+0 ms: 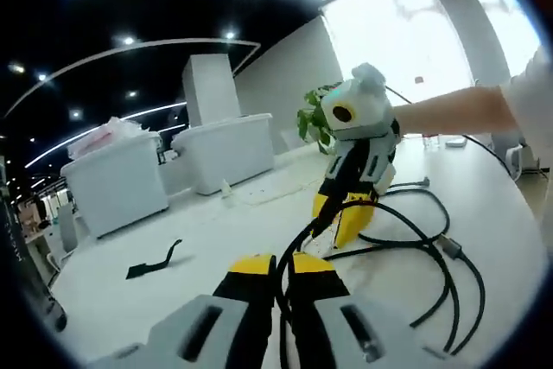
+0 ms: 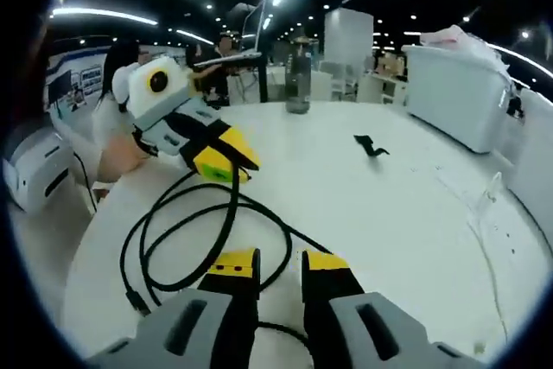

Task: Coil the Type-C to USB data cable on the desktop and secure it with Velcro straps.

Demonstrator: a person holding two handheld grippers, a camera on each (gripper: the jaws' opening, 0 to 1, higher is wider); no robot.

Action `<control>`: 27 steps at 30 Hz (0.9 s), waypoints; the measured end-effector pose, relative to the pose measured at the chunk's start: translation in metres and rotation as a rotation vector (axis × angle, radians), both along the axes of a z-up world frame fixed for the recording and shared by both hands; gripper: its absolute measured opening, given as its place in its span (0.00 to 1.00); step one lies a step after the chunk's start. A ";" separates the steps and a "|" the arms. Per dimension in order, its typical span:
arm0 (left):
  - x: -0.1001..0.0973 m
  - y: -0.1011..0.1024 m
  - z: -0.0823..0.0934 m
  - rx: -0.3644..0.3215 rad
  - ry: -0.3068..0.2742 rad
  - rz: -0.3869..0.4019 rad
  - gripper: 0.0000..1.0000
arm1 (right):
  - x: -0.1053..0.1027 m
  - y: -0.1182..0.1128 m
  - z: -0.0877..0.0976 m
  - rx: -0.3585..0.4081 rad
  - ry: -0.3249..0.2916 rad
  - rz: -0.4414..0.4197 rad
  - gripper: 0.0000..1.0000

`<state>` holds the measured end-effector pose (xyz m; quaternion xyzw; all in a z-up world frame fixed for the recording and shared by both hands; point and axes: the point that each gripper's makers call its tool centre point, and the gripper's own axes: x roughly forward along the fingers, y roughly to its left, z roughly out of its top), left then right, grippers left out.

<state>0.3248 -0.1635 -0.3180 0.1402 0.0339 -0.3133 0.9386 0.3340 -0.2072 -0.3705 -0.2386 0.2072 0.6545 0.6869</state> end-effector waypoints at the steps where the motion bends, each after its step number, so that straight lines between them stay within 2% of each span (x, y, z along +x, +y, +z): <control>1: -0.001 -0.001 0.000 0.009 -0.007 -0.003 0.07 | -0.001 -0.001 -0.006 -0.039 -0.023 0.014 0.19; 4: -0.002 -0.001 -0.003 0.031 -0.012 -0.005 0.07 | 0.000 0.005 -0.015 -0.064 -0.037 0.020 0.19; 5: -0.002 0.000 -0.003 0.032 -0.016 -0.003 0.07 | 0.001 0.009 -0.012 -0.039 -0.026 0.008 0.19; 9: 0.000 0.003 -0.004 0.012 -0.003 0.002 0.07 | 0.002 0.010 -0.012 -0.057 -0.044 0.025 0.19; 10: 0.000 0.003 -0.005 0.008 0.000 0.001 0.07 | 0.004 0.008 -0.011 -0.069 -0.064 0.029 0.19; 12: 0.000 0.004 -0.006 0.011 0.003 0.007 0.07 | 0.011 0.008 -0.002 -0.042 -0.104 0.036 0.19; 14: 0.001 0.005 -0.006 0.012 0.003 0.010 0.07 | 0.025 0.009 0.006 0.002 -0.123 -0.016 0.22; 16: 0.000 0.005 -0.004 -0.011 0.008 0.003 0.07 | 0.040 0.010 0.007 0.001 -0.176 -0.046 0.29; 17: 0.000 0.005 -0.004 -0.011 0.008 0.004 0.07 | 0.045 0.011 0.004 -0.008 -0.194 -0.037 0.30; 21: 0.001 0.006 -0.007 0.001 0.014 0.009 0.07 | 0.054 0.005 -0.008 -0.059 -0.173 -0.042 0.27; 24: 0.003 0.008 -0.010 -0.002 0.025 0.012 0.07 | 0.061 -0.003 -0.005 -0.038 -0.160 -0.070 0.26; 26: 0.004 0.008 -0.010 -0.003 0.027 0.013 0.07 | 0.067 -0.009 -0.010 -0.054 -0.156 -0.100 0.24; 27: 0.005 0.007 -0.010 -0.003 0.028 0.012 0.07 | 0.063 -0.004 -0.010 -0.018 -0.113 -0.108 0.24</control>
